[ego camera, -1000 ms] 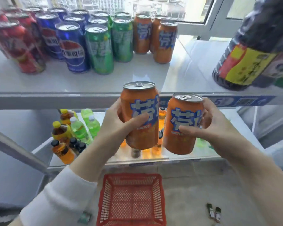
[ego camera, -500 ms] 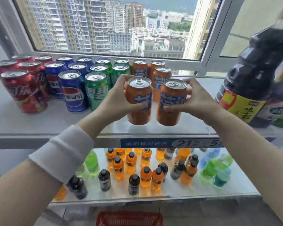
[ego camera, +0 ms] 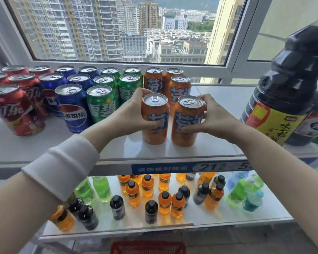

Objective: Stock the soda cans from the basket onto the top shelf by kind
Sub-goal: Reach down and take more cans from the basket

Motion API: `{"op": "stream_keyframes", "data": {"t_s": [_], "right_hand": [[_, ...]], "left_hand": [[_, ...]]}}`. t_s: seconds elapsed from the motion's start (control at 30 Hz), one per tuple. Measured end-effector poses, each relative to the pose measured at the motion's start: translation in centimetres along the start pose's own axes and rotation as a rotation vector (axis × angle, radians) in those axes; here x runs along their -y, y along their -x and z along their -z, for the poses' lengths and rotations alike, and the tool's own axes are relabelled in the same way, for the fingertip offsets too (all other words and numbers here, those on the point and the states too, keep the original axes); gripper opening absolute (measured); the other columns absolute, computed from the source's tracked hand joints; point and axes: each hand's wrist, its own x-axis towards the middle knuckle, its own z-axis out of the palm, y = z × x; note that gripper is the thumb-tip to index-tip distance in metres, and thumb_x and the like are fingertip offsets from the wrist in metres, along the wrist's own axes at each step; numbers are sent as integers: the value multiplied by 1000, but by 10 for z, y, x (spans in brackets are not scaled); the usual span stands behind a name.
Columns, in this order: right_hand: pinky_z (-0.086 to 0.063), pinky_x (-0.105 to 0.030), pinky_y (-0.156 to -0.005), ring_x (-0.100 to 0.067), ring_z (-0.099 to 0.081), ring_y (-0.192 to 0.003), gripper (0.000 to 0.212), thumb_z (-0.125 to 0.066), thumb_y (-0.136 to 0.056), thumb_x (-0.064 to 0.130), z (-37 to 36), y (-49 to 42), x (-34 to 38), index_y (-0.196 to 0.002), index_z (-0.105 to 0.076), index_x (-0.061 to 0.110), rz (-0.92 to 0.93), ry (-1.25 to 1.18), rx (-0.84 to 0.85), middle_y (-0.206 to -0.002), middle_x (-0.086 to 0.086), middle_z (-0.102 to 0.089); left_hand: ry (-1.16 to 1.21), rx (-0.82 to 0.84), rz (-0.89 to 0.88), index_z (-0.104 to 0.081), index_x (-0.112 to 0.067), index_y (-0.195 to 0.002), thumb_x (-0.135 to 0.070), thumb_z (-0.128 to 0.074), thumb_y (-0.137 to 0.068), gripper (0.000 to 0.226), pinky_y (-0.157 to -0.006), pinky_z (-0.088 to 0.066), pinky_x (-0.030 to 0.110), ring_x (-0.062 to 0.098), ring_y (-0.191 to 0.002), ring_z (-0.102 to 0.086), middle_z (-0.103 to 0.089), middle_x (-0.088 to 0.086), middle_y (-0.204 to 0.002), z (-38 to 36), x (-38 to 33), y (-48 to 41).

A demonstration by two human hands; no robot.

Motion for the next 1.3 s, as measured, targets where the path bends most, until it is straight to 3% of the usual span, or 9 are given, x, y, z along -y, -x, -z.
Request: {"op": "stream_keyframes", "data": {"t_s": [0.1, 0.2, 0.3, 0.47, 0.63, 0.83, 0.97, 1.17, 1.3], "right_hand": [[-45, -19, -81, -5, -52, -99, 85, -83, -63, 23, 4, 1, 6, -130, -33, 18, 45, 113, 10, -115, 6, -50], [-43, -26, -93, -14, -48, -115, 92, -84, -60, 31, 11, 0, 16, -136, -35, 16, 101, 249, -19, -129, -1, -49], [-36, -22, -94, -17, -46, -121, 84, -83, -62, 34, 14, -2, 25, -134, -43, 18, 144, 419, -21, -133, -5, -49], [-34, -18, -87, -16, -46, -120, 78, -83, -62, 32, 17, -7, 32, -130, -48, 18, 125, 475, -15, -131, -2, -52], [-35, -18, -86, -13, -46, -117, 75, -84, -61, 31, 17, -12, 33, -126, -48, 19, 123, 490, 9, -128, 0, -52], [-32, -17, -80, -7, -43, -99, 73, -85, -59, 30, 19, -14, 31, -124, -51, 22, 144, 498, -8, -126, 2, -55], [-32, -17, -81, -7, -43, -100, 73, -85, -59, 29, 21, -17, 30, -124, -51, 22, 158, 500, -4, -126, 1, -54], [-29, -14, -85, -15, -43, -119, 77, -82, -63, 23, 21, -27, 24, -133, -50, 19, 198, 502, -36, -127, -1, -51], [-32, -11, -83, -8, -47, -109, 75, -82, -63, 12, 21, -33, 23, -131, -51, 21, 190, 408, -43, -128, 2, -53]], "left_hand": [[-192, 60, -69, -27, -30, -134, -36, -78, -66, 85, -98, -39, 25, 8, -115, -48, -47, -8, -127, 13, -9, -2], [-491, 118, -170, -30, -30, -139, -52, -76, -58, 96, -104, -32, 31, 16, -128, -38, -41, -1, -140, 25, -24, -10], [-617, 170, -259, -47, -29, -130, -42, -78, -63, 75, -94, -32, 23, 13, -118, -42, -50, -2, -128, 29, -35, -19], [-654, 221, -287, -55, -24, -122, -35, -81, -63, 66, -94, -36, 24, 12, -109, -50, -57, -3, -121, 37, -37, -39], [-654, 185, -274, -52, -15, -125, -29, -81, -65, 68, -79, -29, 13, 4, -96, -43, -56, 1, -121, 43, -29, -75], [-664, 190, -203, -50, -13, -128, -26, -80, -68, 69, -82, -30, 16, 11, -104, -47, -55, 3, -125, 41, -19, -108], [-635, 204, -175, -49, -14, -128, -25, -80, -69, 68, -85, -32, 18, 14, -111, -48, -55, 2, -128, 39, -16, -117], [-654, 226, -187, -47, -15, -130, -26, -78, -71, 68, -87, -30, 18, 16, -116, -47, -52, 2, -130, 40, -16, -117], [-655, 230, -188, -45, -16, -131, -24, -77, -72, 68, -87, -29, 17, 15, -116, -46, -51, 2, -130, 40, -15, -116]]}}
